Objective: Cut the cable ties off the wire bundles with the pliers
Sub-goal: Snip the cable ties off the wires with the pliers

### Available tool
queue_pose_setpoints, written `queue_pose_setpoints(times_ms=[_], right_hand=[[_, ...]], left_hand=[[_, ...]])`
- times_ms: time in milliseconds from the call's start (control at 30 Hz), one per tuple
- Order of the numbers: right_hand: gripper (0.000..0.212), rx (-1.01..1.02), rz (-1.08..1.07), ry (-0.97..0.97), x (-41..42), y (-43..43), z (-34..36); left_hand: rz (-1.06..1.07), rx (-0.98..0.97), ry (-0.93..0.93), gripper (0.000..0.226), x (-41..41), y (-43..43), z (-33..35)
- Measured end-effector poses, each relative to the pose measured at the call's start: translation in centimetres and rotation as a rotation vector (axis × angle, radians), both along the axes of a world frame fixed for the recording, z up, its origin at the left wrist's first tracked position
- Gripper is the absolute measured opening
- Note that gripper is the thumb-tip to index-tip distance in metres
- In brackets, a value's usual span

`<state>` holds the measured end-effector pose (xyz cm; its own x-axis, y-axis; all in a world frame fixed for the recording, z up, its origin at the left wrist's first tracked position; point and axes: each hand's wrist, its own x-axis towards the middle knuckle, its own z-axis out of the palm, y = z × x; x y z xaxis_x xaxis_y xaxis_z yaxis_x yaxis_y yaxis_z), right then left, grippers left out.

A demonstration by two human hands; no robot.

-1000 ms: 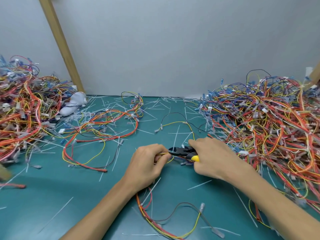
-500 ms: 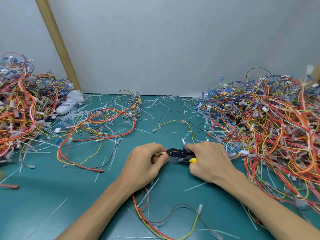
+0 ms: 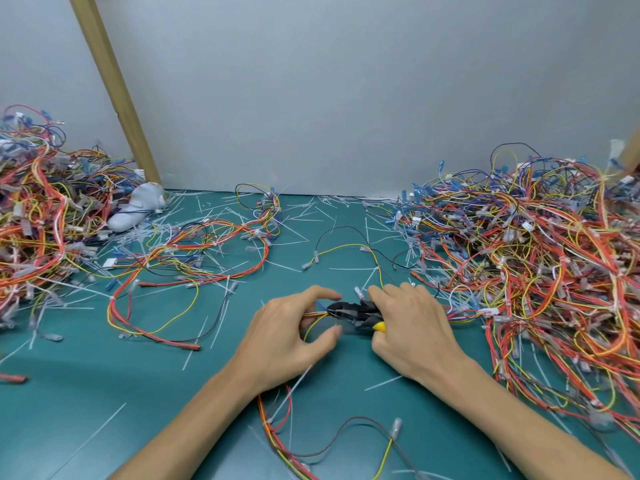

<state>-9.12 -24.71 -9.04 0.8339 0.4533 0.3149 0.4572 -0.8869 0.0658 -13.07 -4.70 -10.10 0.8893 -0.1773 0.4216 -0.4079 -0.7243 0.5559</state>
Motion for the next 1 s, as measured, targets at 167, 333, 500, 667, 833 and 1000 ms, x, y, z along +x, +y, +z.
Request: queue_pose_setpoints(times_ms=[167,333,500,667,833,1000], right_hand=[[0.023,0.045,0.025,-0.087,-0.3,0.2,0.2],[0.027,0.009,0.037,0.026,-0.1,-0.5,0.6],[0.049,-0.015,0.04,0.194,0.1,-2.0,2.2],[0.064,0.012,0.066,0.125,-1.6,-3.2,1.6],[0.06,0.092,0.109,-0.139,-2.6,-3.6,0.0],[0.048,0.205,0.137,-0.159,-2.7,-3.6,-0.2]], left_hand=[[-0.004,-0.036,-0.018,0.023,0.1,0.0,0.0],[0.002,-0.062,-0.023,0.024,0.3,0.1,0.0],[0.02,-0.057,-0.029,0.02,0.2,0.1,0.4],[0.006,-0.076,-0.014,0.02,0.5,0.3,0.2],[0.013,-0.16,0.091,0.027,0.7,0.5,-0.1],[-0.053,-0.115,0.183,0.006,0.6,1.4,0.3]])
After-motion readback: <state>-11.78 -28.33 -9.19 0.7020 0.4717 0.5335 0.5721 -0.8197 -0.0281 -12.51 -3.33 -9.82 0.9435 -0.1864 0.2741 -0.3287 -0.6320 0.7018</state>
